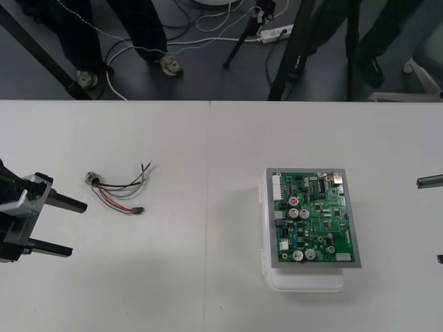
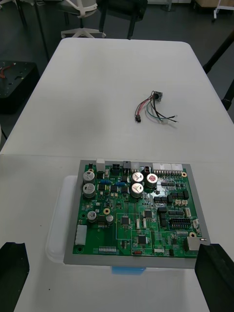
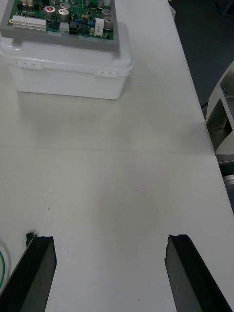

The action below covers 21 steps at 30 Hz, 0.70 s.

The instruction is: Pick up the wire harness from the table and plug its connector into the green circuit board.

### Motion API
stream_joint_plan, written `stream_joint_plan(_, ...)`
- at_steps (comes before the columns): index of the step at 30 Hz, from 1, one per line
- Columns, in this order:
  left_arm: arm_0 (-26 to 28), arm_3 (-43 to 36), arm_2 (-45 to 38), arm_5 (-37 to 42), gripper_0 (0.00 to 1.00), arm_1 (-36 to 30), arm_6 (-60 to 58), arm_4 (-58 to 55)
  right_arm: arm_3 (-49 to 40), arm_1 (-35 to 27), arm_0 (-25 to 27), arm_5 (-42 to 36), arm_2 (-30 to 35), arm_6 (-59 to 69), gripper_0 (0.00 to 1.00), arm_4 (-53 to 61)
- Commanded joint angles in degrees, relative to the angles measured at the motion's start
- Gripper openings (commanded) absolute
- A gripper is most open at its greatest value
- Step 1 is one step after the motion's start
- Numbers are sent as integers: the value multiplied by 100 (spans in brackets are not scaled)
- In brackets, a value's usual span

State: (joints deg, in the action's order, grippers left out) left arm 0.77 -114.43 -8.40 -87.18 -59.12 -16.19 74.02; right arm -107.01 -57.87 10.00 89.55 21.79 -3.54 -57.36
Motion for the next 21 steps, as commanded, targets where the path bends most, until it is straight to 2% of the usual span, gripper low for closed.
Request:
stream_joint_plan(1,-174,-88,58,-186,66,59,239,25,-74,-234,99,45,-70,56,100,-21)
stream_joint_plan(21,-174,-88,58,-186,66,59,239,25,-74,-234,99,45,-70,56,100,-21)
